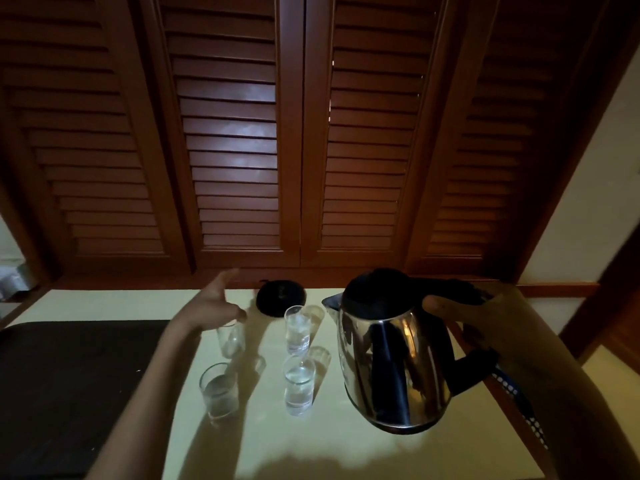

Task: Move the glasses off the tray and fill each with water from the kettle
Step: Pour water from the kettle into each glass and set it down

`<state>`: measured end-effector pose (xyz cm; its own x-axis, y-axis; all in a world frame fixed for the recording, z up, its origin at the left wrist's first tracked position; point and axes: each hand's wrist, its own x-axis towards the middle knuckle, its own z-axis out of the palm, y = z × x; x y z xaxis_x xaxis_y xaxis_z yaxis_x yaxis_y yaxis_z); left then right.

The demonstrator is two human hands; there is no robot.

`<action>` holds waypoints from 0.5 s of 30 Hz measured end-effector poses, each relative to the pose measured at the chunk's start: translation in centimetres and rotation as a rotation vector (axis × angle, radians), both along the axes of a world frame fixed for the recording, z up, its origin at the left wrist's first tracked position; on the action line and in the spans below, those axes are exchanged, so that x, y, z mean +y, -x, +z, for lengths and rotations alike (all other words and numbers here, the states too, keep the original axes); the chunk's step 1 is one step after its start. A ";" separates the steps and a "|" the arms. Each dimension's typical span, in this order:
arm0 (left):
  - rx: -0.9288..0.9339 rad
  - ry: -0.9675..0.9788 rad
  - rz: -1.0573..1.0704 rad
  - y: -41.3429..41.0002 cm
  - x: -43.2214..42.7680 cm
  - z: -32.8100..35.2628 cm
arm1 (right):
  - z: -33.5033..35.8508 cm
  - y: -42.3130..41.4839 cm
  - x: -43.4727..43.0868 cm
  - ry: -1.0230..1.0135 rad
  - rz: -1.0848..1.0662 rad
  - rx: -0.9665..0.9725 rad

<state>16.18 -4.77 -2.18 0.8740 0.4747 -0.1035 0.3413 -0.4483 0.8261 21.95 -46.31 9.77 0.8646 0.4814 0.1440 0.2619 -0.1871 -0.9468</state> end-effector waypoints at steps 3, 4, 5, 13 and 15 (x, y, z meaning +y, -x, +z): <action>0.091 0.034 0.101 1.0 1.7 -1.2 | -0.1 0.4 0.8 -0.025 -0.037 -0.002; 0.140 0.025 0.085 1.0 1.9 -1.7 | 0.0 0.7 1.2 -0.038 -0.027 0.022; 0.186 0.032 0.081 1.2 1.7 -1.7 | 0.1 0.9 1.6 -0.044 -0.020 0.038; 0.098 0.146 0.091 1.3 1.1 -4.5 | 0.2 2.3 3.5 -0.089 0.021 0.119; 0.028 0.201 0.151 1.6 1.3 -5.5 | 0.2 2.7 3.6 -0.106 0.018 0.143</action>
<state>14.61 -3.47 -7.63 0.7904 0.5669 -0.2321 0.4157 -0.2180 0.8830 19.25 -42.71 10.01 0.8714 0.4854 0.0712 0.1259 -0.0810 -0.9887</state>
